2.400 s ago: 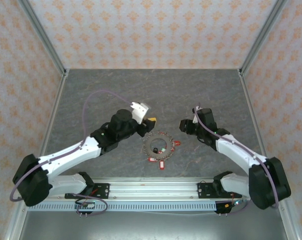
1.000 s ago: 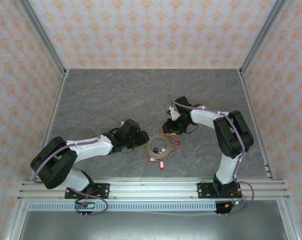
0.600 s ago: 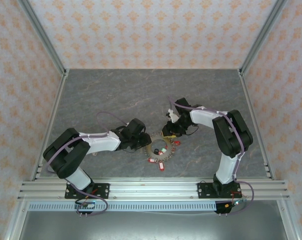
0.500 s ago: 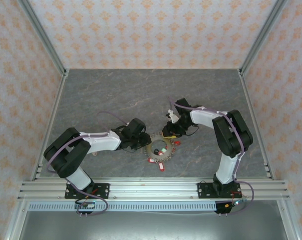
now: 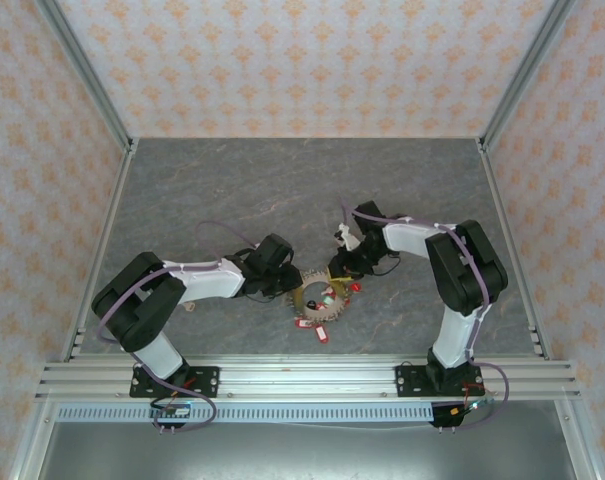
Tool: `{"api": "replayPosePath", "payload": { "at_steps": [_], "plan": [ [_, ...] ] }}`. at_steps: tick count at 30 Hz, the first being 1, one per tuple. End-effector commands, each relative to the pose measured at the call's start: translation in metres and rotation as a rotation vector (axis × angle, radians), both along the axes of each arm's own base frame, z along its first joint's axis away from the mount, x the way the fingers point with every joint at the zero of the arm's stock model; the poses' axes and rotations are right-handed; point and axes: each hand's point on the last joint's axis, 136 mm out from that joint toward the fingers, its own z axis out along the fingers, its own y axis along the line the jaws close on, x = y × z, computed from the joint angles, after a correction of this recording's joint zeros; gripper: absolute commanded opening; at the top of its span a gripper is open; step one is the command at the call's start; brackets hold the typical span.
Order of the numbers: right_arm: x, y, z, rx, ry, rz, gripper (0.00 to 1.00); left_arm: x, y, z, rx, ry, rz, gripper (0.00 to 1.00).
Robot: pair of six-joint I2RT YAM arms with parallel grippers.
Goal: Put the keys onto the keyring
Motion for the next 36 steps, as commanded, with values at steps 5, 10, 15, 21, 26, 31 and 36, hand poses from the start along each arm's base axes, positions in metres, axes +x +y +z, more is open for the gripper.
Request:
{"api": "replayPosePath", "payload": {
  "at_steps": [5,10,15,21,26,31,36],
  "plan": [
    [0.006,-0.006,0.024,0.049,-0.054,-0.066,0.08,0.019,0.010,0.017,0.019,-0.111,0.041,0.30],
    [0.021,-0.009,0.057,0.127,-0.134,-0.153,0.01,0.028,0.024,0.049,0.014,-0.211,0.092,0.51],
    [0.038,-0.008,0.090,0.217,-0.215,-0.257,0.00,0.036,0.034,0.080,-0.037,-0.291,0.142,0.80],
    [0.058,-0.012,0.128,0.309,-0.324,-0.412,0.00,0.043,0.033,0.115,-0.203,-0.361,0.196,0.90],
    [0.067,-0.021,0.149,0.337,-0.402,-0.503,0.00,0.046,0.031,0.131,-0.300,-0.371,0.221,0.71],
    [0.071,-0.026,0.160,0.342,-0.430,-0.554,0.00,0.048,0.020,0.137,-0.375,-0.362,0.215,0.64],
    [0.074,-0.027,0.169,0.372,-0.431,-0.591,0.00,0.052,0.014,0.139,-0.423,-0.362,0.217,0.59]
  ]
}}
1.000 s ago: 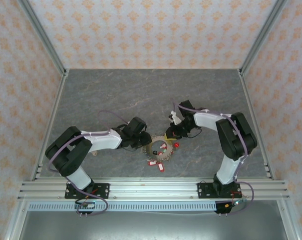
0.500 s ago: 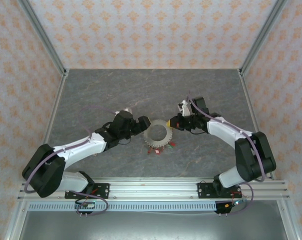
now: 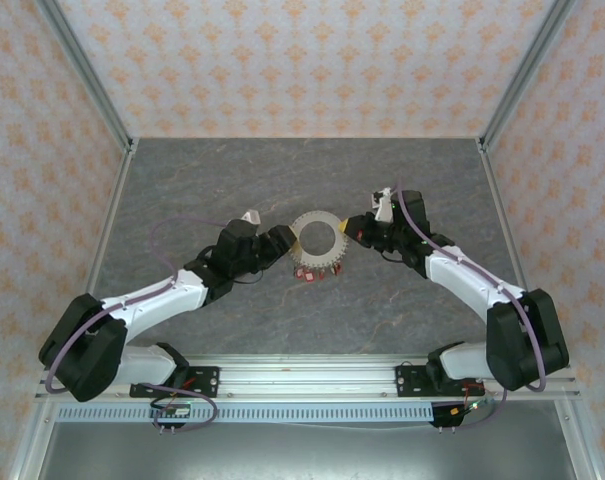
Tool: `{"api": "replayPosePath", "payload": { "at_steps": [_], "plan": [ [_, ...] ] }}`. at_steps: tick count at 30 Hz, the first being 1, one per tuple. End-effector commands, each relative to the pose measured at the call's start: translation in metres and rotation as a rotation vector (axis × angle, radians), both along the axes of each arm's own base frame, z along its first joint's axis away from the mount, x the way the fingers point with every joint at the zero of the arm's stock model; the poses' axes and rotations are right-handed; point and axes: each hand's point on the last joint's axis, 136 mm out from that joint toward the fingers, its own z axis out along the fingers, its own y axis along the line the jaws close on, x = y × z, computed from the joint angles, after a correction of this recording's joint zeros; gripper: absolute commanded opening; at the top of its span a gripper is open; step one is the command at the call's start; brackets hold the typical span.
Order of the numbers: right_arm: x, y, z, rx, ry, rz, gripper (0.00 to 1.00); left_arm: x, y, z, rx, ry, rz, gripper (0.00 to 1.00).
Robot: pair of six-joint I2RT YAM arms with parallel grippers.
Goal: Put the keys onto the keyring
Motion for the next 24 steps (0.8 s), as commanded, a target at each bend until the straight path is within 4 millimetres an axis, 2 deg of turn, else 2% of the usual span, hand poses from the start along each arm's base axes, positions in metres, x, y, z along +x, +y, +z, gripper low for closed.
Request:
{"api": "replayPosePath", "payload": {
  "at_steps": [1,14,24],
  "plan": [
    [0.010,-0.003,0.029,0.063,-0.072,-0.055,0.00,0.005,-0.008,0.009,-0.077,-0.025,-0.008,0.59],
    [0.008,-0.002,0.039,0.105,-0.081,-0.061,0.00,0.015,-0.025,0.024,-0.144,-0.061,-0.049,0.50],
    [0.006,-0.002,0.039,0.102,-0.081,-0.052,0.00,0.020,-0.027,0.041,-0.158,-0.115,-0.055,0.28]
  ]
}}
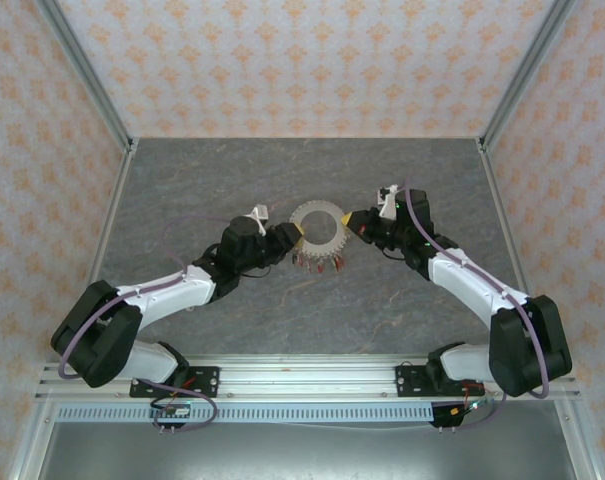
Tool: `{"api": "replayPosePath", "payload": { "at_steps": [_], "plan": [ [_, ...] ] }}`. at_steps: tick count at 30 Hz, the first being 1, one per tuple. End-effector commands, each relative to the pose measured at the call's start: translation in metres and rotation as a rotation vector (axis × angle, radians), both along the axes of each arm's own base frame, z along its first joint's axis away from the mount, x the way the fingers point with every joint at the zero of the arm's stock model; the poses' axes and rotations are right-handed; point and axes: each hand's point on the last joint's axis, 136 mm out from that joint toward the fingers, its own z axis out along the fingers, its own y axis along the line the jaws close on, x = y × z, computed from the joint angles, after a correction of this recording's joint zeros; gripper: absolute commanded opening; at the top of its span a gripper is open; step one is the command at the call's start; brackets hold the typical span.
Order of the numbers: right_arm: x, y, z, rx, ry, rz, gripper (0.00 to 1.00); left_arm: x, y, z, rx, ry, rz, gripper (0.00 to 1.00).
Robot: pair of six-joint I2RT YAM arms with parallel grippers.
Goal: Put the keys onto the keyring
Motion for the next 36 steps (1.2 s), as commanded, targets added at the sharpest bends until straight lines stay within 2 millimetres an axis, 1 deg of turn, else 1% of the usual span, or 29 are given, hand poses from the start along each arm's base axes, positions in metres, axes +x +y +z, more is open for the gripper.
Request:
{"api": "replayPosePath", "payload": {
  "at_steps": [1,2,5,8,10,11,13,16,18,19,21,22,24,29,33,36],
  "plan": [
    [0.000,0.003,0.023,0.044,-0.078,0.012,0.00,0.008,-0.004,0.027,-0.039,-0.073,-0.003,0.24],
    [0.001,0.002,0.023,0.044,-0.079,0.010,0.00,0.008,-0.004,0.030,-0.042,-0.080,-0.003,0.20],
    [0.000,0.002,0.024,0.043,-0.081,0.005,0.00,0.009,-0.004,0.037,-0.043,-0.104,-0.007,0.18],
    [0.000,0.001,0.024,0.043,-0.081,0.004,0.01,0.008,-0.004,0.044,-0.034,-0.126,-0.015,0.12],
    [0.000,0.001,0.027,0.046,-0.088,0.004,0.01,0.007,-0.002,0.048,-0.023,-0.141,-0.016,0.10],
    [0.000,0.001,0.028,0.047,-0.093,0.004,0.02,0.007,-0.002,0.051,-0.022,-0.154,-0.019,0.06],
    [-0.001,0.001,0.032,0.052,-0.108,0.003,0.04,0.007,0.000,0.056,-0.019,-0.173,-0.018,0.00],
    [-0.002,-0.002,0.041,0.055,-0.150,-0.005,0.08,0.008,0.005,0.066,-0.009,-0.217,-0.020,0.00],
    [-0.002,-0.005,0.043,0.039,-0.176,-0.015,0.12,0.008,0.008,0.075,-0.007,-0.251,-0.023,0.00],
    [-0.004,-0.007,0.050,0.032,-0.210,-0.022,0.14,0.008,0.010,0.081,-0.009,-0.273,-0.030,0.00],
    [-0.006,-0.014,0.054,0.009,-0.251,-0.043,0.24,0.007,0.013,0.093,-0.015,-0.320,-0.045,0.00],
    [-0.008,-0.019,0.057,-0.014,-0.281,-0.060,0.27,0.007,0.015,0.098,-0.014,-0.343,-0.049,0.00],
    [-0.010,-0.027,0.063,-0.049,-0.335,-0.087,0.28,0.004,0.019,0.109,-0.003,-0.389,-0.066,0.00],
    [-0.024,-0.041,0.092,-0.118,-0.570,-0.105,0.31,-0.003,0.027,0.141,-0.024,-0.517,-0.108,0.00],
    [-0.043,-0.040,0.112,-0.163,-0.789,-0.044,0.31,-0.011,0.027,0.163,-0.025,-0.618,-0.155,0.00],
    [-0.057,-0.033,0.119,-0.237,-0.923,0.022,0.29,-0.018,0.025,0.175,0.026,-0.687,-0.207,0.00]
  ]
}}
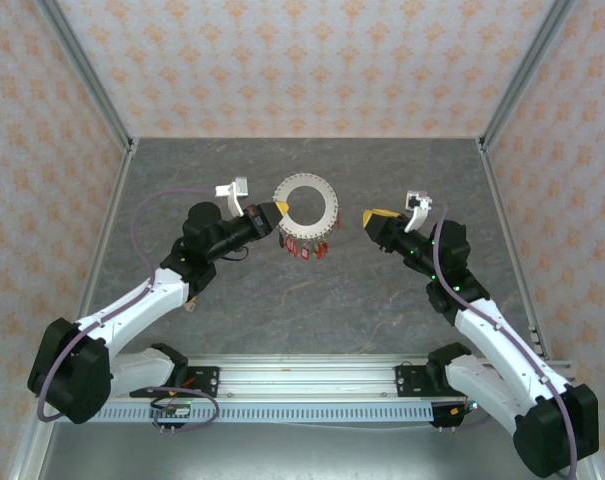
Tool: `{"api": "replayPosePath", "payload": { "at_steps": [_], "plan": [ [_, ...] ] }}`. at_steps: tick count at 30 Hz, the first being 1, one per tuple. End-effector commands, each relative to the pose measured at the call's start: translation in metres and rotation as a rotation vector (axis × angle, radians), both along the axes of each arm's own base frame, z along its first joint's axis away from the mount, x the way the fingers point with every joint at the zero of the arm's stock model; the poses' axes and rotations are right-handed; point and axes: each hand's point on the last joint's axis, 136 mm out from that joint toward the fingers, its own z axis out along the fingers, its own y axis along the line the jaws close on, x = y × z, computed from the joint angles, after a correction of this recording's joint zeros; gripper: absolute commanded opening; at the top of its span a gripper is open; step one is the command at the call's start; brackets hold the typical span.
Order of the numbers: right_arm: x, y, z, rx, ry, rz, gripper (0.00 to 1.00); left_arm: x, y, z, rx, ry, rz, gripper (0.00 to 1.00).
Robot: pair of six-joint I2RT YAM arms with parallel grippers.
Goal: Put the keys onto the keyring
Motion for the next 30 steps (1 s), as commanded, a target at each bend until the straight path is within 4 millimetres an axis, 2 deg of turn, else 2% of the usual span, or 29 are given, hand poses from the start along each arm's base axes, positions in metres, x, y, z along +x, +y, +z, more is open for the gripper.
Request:
{"api": "replayPosePath", "payload": {
  "at_steps": [1,5,9,18,23,30],
  "plan": [
    [-0.017,0.011,0.028,-0.148,-0.290,0.062,0.28,-0.015,-0.005,0.066,0.020,-0.248,-0.086,0.00],
    [-0.042,0.035,0.022,-0.339,-0.508,0.159,0.24,-0.016,-0.006,0.074,0.047,-0.262,-0.109,0.00],
    [-0.056,0.051,0.014,-0.460,-0.644,0.181,0.19,-0.017,-0.008,0.086,0.011,-0.285,-0.145,0.00],
    [-0.061,0.057,0.016,-0.527,-0.778,0.106,0.15,-0.021,-0.012,0.106,0.017,-0.332,-0.196,0.00],
    [-0.059,0.051,0.026,-0.493,-0.809,0.043,0.15,-0.024,-0.012,0.107,0.047,-0.336,-0.209,0.00],
    [-0.067,0.059,0.034,-0.445,-0.833,0.092,0.15,-0.026,-0.012,0.109,0.053,-0.337,-0.217,0.00]
  ]
}}
